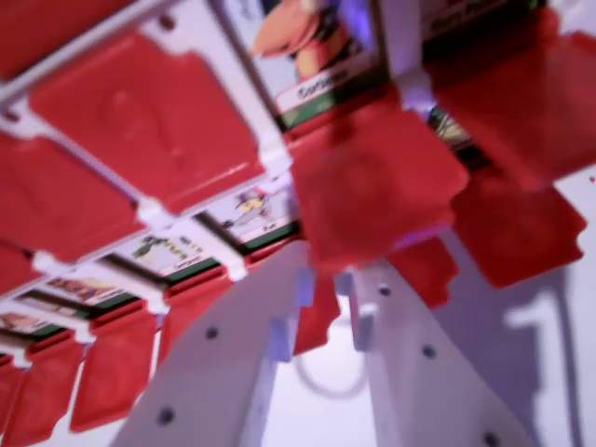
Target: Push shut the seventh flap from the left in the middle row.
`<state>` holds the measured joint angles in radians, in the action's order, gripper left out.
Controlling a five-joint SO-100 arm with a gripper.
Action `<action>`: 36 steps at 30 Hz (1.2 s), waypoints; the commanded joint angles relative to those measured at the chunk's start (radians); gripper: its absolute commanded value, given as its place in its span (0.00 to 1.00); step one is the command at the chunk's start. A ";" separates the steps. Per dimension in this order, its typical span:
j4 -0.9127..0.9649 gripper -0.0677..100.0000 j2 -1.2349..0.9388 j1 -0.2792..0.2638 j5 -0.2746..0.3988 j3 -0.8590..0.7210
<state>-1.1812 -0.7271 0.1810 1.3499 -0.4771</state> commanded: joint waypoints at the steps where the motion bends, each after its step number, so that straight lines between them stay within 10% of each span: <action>1: 0.031 0.02 -0.029 0.009 0.017 0.114; 36: 0.225 0.02 0.028 0.021 0.003 0.210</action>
<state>-0.9879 -0.6688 0.2025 1.3560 -0.3712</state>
